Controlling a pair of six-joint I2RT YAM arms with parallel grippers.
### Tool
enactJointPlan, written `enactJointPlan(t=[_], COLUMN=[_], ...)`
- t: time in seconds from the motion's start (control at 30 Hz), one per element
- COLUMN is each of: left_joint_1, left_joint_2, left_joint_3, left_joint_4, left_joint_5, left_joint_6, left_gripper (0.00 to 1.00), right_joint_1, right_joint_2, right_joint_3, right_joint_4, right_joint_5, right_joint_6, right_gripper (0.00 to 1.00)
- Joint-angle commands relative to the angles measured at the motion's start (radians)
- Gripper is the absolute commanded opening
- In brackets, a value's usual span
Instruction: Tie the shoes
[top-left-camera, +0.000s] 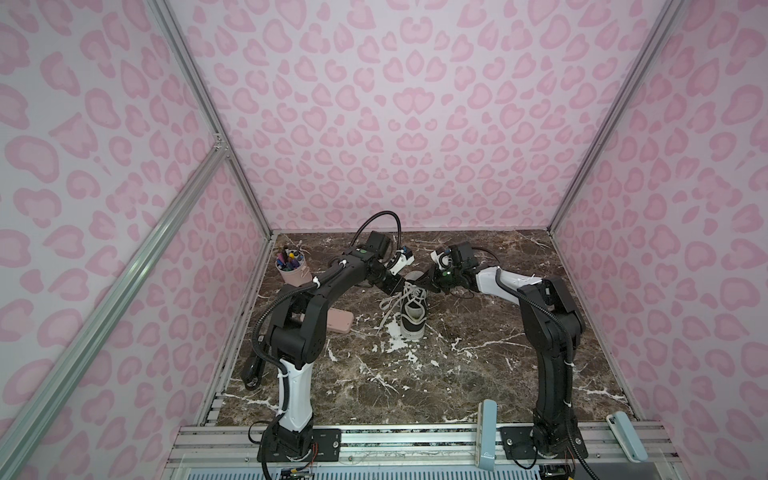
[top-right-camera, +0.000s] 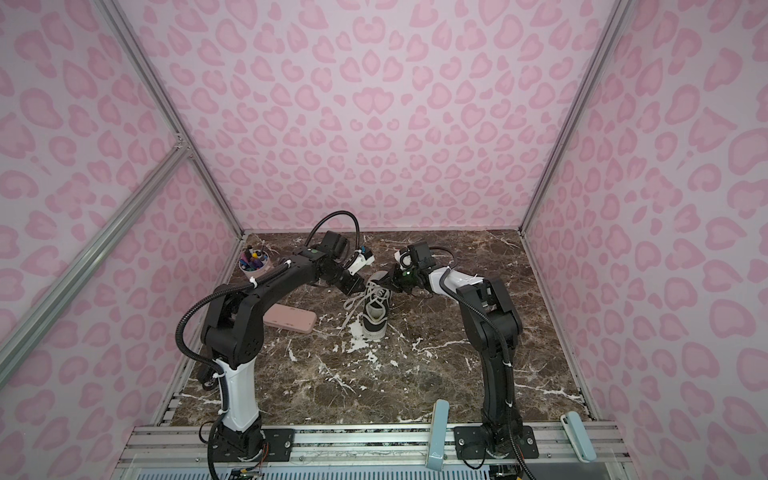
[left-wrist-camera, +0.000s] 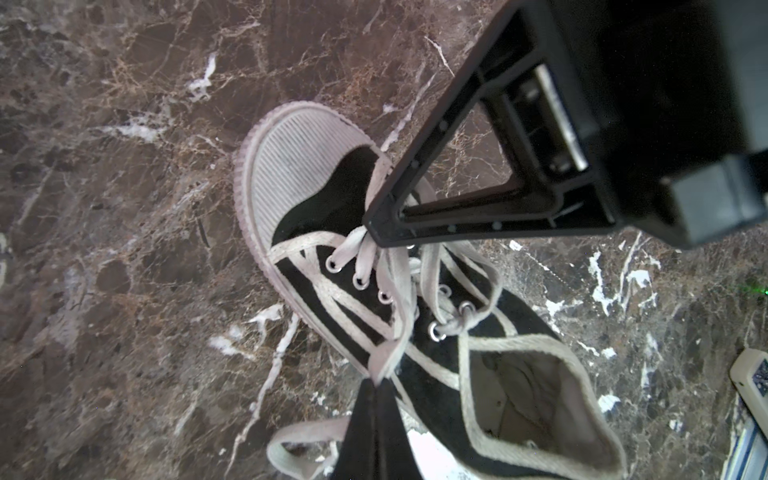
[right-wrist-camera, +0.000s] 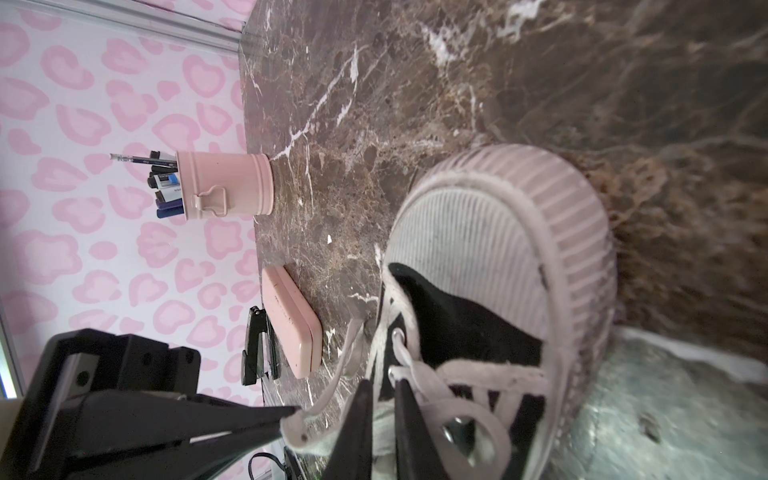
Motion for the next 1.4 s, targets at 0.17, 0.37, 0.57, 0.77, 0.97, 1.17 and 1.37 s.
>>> enactJointPlan(t=[0.17,0.37,0.57,0.77,0.97,1.17,1.37], left_joint_1=[-0.049,-0.071,-0.088,-0.106,-0.126,-0.135,-0.138], left_joint_2=[-0.012,-0.005,0.012,0.017,0.032,0.051,0.054], left_joint_3=[0.056,0.068,0.101,0.109,0.116,0.132,0.137], left_joint_4=[-0.066,-0.073,-0.097,-0.103,-0.106,-0.112,-0.115], left_joint_5=[-0.151,-0.196,-0.214,-0.216,-0.222,-0.222,-0.214], left_joint_6=[0.126,0.152,0.162,0.164,0.166,0.166,0.163], left_gripper=[0.04,0.04,0.04,0.04,0.04,0.04,0.04], right_joint_1=[-0.032,-0.051,-0.053,-0.055,-0.055,-0.049,-0.045], right_joint_2=[-0.099,-0.172,-0.173,-0.131,-0.115,-0.097,-0.098], right_joint_3=[-0.078,-0.202,-0.282,-0.282,-0.293,-0.294,-0.297], right_joint_4=[0.014,0.056,0.109,0.153,0.178,0.211,0.243], right_joint_5=[0.007,0.016,0.010,-0.011,-0.020,-0.036,-0.060], right_joint_6=[-0.022,-0.005,0.010,0.028,0.039,0.059,0.075], right_gripper=[0.19,0.20,0.13,0.12,0.12,0.12,0.12])
